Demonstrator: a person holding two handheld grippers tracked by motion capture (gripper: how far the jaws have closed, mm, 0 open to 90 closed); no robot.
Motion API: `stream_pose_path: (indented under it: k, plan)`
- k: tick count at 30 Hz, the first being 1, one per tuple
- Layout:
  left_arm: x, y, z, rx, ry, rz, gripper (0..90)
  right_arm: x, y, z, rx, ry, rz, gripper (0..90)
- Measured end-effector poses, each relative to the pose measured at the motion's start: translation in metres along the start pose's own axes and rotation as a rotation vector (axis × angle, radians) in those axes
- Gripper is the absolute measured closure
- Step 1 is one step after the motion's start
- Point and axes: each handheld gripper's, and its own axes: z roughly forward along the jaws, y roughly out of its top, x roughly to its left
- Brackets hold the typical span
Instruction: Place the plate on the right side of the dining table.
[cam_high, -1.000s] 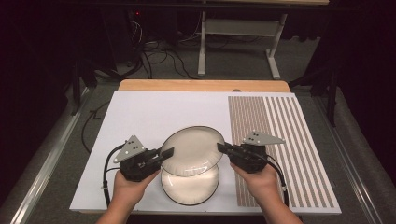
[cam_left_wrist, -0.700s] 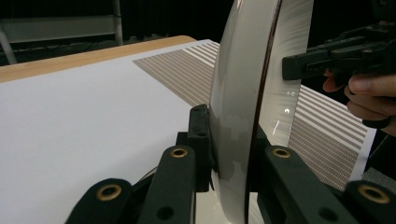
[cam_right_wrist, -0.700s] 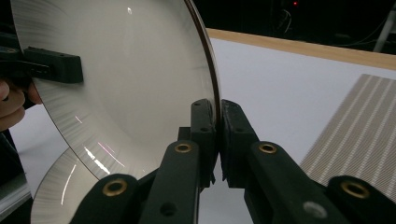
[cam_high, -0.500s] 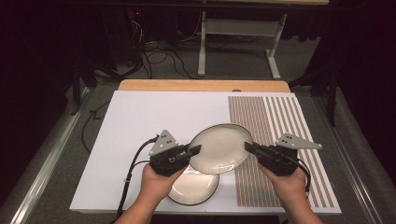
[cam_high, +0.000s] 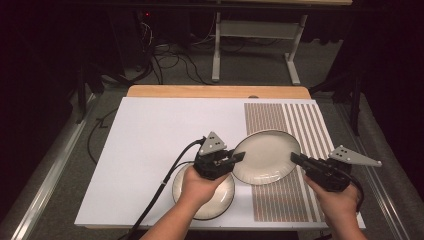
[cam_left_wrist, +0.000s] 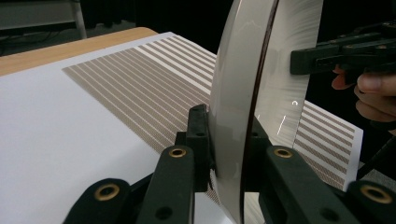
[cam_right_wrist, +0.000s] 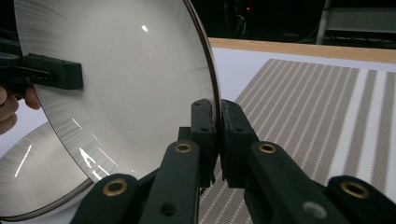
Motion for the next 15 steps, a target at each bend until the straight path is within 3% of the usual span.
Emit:
stream_pose_path:
  k: [15]
  plan:
    - [-0.001, 0.005, 0.051, 0.068, -0.022, -0.011, 76.6, -0.031, -0.014, -0.015, 0.001, -0.073, 0.034, 87.7]
